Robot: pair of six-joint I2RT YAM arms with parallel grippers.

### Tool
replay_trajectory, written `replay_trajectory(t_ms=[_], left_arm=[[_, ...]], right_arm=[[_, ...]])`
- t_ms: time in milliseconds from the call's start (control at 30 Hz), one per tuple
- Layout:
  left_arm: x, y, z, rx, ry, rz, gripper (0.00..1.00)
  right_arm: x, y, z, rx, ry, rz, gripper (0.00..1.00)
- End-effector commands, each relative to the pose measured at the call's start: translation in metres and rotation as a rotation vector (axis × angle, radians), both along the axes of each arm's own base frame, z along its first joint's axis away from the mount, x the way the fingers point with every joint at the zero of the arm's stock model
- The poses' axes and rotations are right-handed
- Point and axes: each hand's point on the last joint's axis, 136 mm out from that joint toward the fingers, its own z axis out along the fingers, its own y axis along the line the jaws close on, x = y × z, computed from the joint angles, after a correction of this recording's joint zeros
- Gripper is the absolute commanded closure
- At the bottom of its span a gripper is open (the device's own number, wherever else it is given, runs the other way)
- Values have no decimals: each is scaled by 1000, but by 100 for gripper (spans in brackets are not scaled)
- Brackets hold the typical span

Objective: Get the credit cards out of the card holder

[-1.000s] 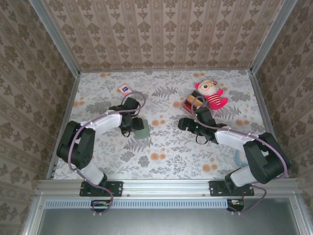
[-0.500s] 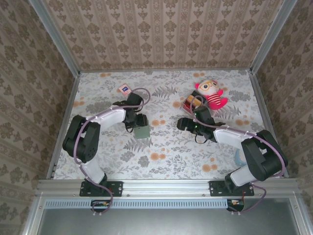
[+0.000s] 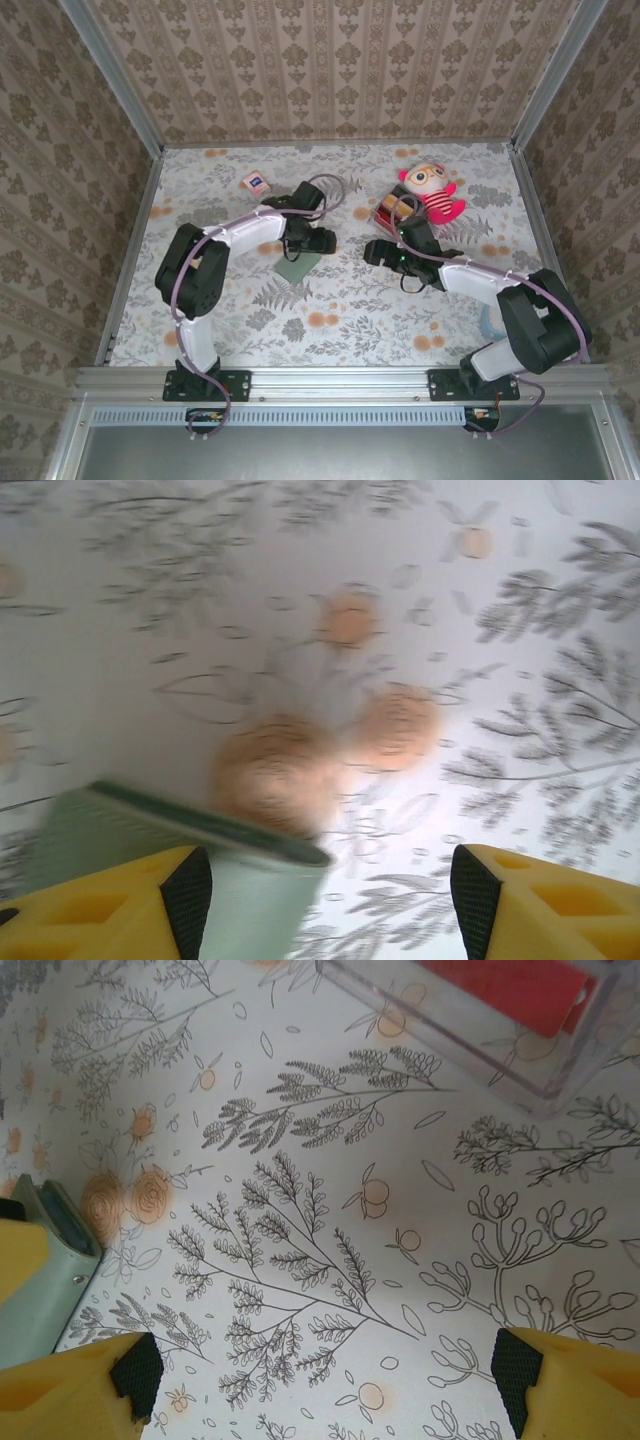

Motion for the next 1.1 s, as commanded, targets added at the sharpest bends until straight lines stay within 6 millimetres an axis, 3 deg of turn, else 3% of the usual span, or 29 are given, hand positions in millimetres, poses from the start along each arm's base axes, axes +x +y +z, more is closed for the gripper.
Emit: replay_trajectory(t_ms=[0, 100, 233, 433, 667, 800, 900, 1000, 1067], left_arm=[[-8, -11, -4, -29, 44, -42, 32], [-17, -18, -3, -45, 53, -51, 33], [-19, -16, 18, -81, 12, -14, 33], [-20, 21, 45, -144, -65, 144, 28], [-35, 84, 41, -190, -91, 366, 17], [-43, 112, 38, -210, -122, 434, 2], [-52, 131, 37, -219, -140, 473, 0], [-56, 158, 34, -215, -147, 550, 0], [-60, 166, 30, -217, -143, 570, 0]], right_arm=[[2, -10, 8, -31, -30, -19, 11], [2, -11, 10, -33, -37, -20, 11], [3, -10, 14, -36, -52, -1, 11], [4, 20, 30, 32, -54, 140, 15], [-4, 106, 38, 64, 23, 385, 27], [6, 154, 31, 78, 78, 437, 37], [15, 183, 25, 55, 107, 463, 42], [24, 205, 14, 38, 146, 477, 62], [29, 216, 5, 50, 177, 470, 68]])
